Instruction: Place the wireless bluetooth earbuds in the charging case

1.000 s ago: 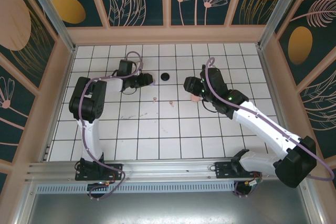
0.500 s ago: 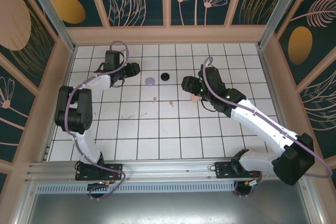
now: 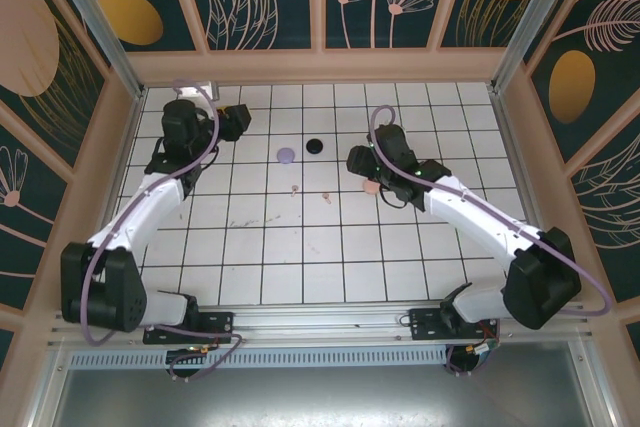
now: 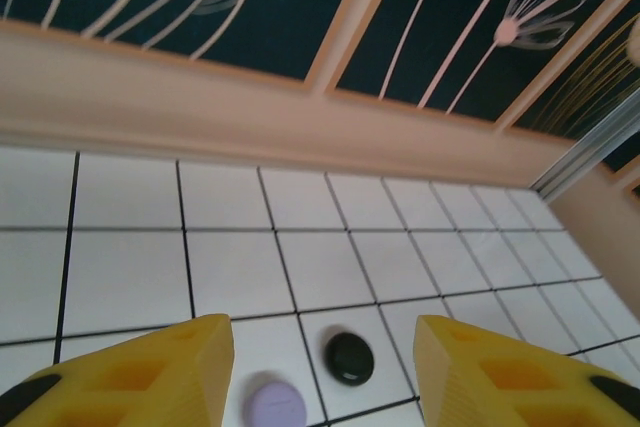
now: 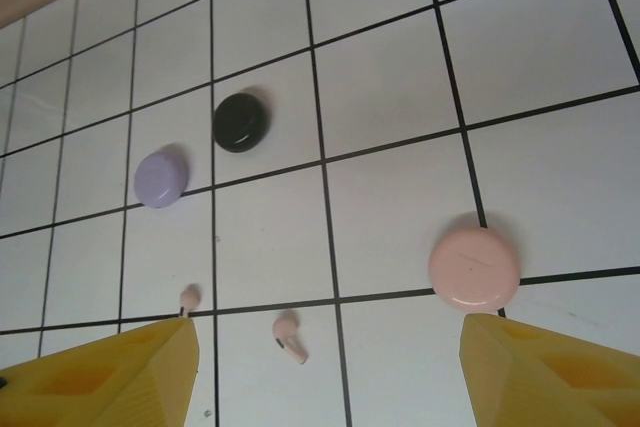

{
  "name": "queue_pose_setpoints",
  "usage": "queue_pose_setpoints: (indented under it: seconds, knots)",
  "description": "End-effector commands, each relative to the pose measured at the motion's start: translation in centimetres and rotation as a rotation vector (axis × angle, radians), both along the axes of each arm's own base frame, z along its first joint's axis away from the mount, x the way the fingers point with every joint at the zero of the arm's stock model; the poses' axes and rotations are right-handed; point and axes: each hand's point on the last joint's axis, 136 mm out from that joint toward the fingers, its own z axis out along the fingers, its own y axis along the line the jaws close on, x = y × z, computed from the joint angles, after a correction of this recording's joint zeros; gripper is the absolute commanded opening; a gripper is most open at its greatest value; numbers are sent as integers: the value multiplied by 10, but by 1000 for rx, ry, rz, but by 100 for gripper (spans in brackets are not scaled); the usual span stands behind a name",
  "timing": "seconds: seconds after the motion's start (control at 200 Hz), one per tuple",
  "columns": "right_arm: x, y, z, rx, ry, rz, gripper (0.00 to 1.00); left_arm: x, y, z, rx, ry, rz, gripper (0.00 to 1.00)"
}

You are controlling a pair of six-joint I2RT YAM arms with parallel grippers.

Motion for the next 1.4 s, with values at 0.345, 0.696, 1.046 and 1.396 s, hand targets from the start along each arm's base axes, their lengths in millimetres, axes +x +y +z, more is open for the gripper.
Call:
queue_pose_setpoints:
  seconds: [0.345,0.696,1.046,1.396]
  knots:
    - [13,-16,-51,-117,185,-143,71,-44,13,52,-118,-241,44,72]
    - [17,-34,-97,-161,304,-239,71,-56,27,67,-180,-296,117,99]
    - [36,-34,-125,-108,369,-254,71,-58,32,61,-141,-292,141,99]
    - [46,-26,-139,-113,399,-238,70,-53,38,62,-128,-271,182,99]
